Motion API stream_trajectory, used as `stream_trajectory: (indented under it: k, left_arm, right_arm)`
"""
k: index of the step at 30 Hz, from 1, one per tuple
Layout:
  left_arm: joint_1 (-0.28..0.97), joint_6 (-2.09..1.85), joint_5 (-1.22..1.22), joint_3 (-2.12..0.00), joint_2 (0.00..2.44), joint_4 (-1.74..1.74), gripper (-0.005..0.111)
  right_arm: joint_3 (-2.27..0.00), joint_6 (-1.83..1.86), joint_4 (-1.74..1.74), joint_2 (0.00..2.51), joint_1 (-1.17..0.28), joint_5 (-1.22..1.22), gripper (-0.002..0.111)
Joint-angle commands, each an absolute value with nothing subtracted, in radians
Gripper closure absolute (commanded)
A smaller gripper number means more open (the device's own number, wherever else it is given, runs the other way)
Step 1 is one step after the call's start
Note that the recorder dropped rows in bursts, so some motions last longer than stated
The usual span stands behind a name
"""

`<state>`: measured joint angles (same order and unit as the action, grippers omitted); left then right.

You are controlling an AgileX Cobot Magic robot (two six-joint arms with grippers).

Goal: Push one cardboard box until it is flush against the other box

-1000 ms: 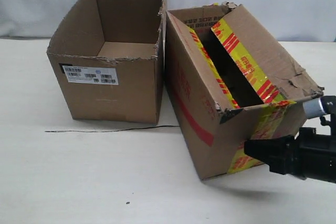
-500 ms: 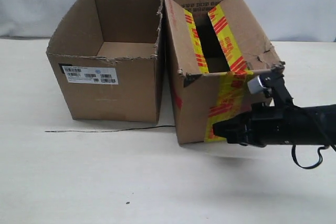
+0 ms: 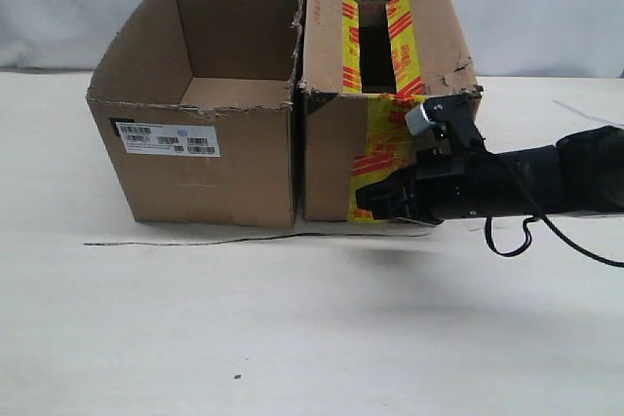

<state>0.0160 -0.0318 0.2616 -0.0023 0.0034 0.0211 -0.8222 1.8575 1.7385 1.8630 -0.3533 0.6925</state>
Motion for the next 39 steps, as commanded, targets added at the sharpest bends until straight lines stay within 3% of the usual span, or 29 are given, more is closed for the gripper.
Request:
stream_trajectory:
  k: [1,12,27,39]
  left_arm:
    - [0.015,-0.033,0.249,0.000,0.000,0.014,0.107]
    - [0.015,-0.033,0.245,0.000,0.000,0.014,0.107]
    - [0.015,-0.033,0.245,0.000,0.000,0.014,0.107]
    - [0.015,-0.033,0.248,0.000,0.000,0.014,0.107]
  right_arm:
    - [-0.833,1.842,1.744,1.868,-0.358,0.683,0.109]
    - [-0.804,1.593,1.533,1.709,-0.358,0.598,0.109]
    - [-0.409,1.443,1.507,1.034,-0.358,-0.033,0.109]
    - [-0.112,1.289,1.509,0.545,-0.358,-0.123,0.109]
